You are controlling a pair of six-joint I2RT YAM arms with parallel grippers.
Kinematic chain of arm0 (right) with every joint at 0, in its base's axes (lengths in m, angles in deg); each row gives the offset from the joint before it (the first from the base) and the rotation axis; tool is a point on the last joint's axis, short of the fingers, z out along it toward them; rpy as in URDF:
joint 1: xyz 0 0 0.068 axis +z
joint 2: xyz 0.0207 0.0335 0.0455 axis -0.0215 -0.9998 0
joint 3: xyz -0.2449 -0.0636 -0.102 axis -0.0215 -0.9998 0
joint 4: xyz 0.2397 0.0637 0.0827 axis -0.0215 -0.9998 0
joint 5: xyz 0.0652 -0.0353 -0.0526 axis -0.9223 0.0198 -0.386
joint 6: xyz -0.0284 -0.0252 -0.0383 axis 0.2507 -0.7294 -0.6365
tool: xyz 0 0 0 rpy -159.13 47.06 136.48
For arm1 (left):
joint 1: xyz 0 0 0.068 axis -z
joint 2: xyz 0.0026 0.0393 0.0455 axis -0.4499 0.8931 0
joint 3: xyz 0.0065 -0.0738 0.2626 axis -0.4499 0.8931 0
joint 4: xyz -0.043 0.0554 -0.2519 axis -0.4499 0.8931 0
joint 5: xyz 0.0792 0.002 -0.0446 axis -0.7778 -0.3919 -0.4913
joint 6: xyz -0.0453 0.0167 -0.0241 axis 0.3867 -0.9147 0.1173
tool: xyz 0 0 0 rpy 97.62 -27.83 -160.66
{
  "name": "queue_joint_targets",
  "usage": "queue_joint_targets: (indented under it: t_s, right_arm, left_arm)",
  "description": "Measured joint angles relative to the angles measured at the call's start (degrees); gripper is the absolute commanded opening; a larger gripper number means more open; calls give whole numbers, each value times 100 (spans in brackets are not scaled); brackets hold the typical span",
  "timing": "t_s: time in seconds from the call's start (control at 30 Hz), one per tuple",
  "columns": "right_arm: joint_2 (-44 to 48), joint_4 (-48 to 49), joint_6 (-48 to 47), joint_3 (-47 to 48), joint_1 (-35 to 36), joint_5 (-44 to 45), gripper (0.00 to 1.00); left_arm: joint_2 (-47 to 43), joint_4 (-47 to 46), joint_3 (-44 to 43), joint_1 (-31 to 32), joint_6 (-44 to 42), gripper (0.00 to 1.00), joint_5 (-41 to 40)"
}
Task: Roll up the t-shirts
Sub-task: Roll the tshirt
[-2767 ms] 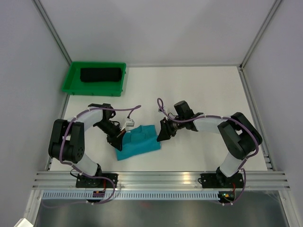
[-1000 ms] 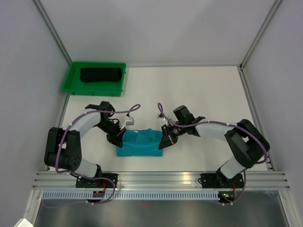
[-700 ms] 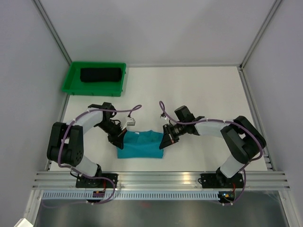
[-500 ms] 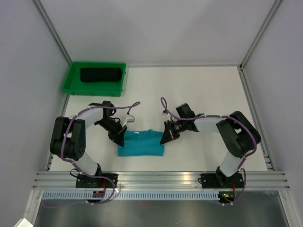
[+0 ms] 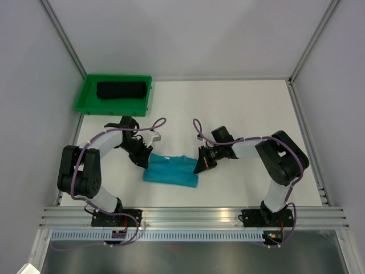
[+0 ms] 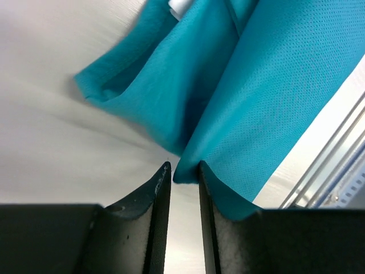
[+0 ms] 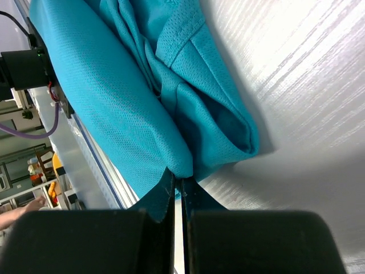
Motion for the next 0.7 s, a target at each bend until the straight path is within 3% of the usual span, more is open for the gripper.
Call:
queue_joint_targets:
  t_s: [0.3, 0.53, 0.7]
  right_arm:
    - [0, -249, 66, 111, -22, 210, 0]
    - [-13, -448, 68, 243, -26, 345, 0]
    - [-83, -483, 81, 302, -42, 334, 0]
  left_arm:
    - [-1488, -197, -125, 232, 7, 39, -407]
    - [-2321, -175, 90, 1434, -457, 56, -1010]
    - [-2623, -127, 938, 2406, -708, 59, -1469]
